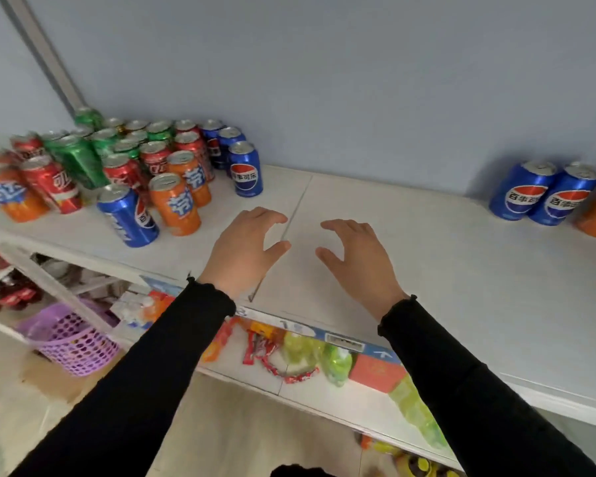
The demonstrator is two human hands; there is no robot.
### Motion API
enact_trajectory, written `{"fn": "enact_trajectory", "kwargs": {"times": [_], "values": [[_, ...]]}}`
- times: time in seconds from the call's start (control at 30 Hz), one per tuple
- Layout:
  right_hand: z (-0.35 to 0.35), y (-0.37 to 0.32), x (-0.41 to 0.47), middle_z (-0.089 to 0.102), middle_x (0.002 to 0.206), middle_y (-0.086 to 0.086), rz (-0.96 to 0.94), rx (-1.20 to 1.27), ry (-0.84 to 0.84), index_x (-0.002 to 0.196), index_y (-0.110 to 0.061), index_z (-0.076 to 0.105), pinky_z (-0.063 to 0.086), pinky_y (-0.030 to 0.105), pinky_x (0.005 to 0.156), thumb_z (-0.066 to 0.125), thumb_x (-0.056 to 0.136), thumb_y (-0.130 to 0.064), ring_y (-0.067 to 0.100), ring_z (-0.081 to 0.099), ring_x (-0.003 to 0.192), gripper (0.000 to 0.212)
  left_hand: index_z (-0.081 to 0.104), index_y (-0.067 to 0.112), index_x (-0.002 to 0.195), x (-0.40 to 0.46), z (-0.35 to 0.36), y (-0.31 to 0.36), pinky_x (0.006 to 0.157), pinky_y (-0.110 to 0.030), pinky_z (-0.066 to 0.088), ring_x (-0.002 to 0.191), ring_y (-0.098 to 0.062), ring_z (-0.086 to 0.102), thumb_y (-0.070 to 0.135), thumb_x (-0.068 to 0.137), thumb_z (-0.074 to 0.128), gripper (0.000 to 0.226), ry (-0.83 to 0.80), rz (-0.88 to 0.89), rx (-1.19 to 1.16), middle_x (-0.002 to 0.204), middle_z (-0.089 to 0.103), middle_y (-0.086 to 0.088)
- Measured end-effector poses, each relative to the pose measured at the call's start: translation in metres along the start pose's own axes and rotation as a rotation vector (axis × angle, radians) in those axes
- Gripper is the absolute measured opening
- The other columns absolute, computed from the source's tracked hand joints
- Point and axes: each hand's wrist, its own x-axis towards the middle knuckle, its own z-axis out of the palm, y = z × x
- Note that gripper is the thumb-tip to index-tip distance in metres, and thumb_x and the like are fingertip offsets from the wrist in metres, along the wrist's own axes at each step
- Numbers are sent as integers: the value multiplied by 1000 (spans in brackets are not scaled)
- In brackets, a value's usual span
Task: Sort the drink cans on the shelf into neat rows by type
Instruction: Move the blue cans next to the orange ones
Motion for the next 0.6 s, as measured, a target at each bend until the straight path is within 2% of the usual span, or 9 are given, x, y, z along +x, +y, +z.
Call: {"fn": "enact_trajectory", "kwargs": {"times": [0.07, 0.3, 0.4, 0.6], "values": [[27, -40, 1, 60, 133, -1, -15, 14, -8, 138, -21, 54, 44, 33, 100, 61, 96, -36, 22, 50, 123, 45, 59, 23, 132, -26, -22, -36, 96, -36, 47, 119, -19, 54, 34, 94, 65, 39, 16, -13, -12, 129, 60, 4], [93, -141, 14, 59, 134, -1, 26, 133, -14, 141, -23, 50, 39, 25, 93, 63, 95, -34, 19, 51, 121, 50, 60, 26, 130, -85, -83, -137, 97, -30, 44, 121, -14, 54, 37, 93, 65, 38, 58, -94, -56, 131, 60, 8], [109, -163, 27, 58, 135, -2, 53, 170, -21, 143, -24, 47, 42, 26, 94, 64, 94, -35, 17, 52, 120, 53, 61, 25, 129, -92, -101, -164, 95, -29, 43, 116, -15, 54, 35, 93, 65, 38, 95, -108, -71, 127, 61, 6], [134, -181, 62, 51, 145, -1, 117, 213, -24, 148, -24, 37, 45, 29, 98, 67, 93, -36, 17, 51, 126, 63, 59, 22, 124, -79, -124, -208, 94, -38, 48, 109, -13, 54, 30, 92, 68, 34, 197, -127, -112, 118, 60, 6]]}}
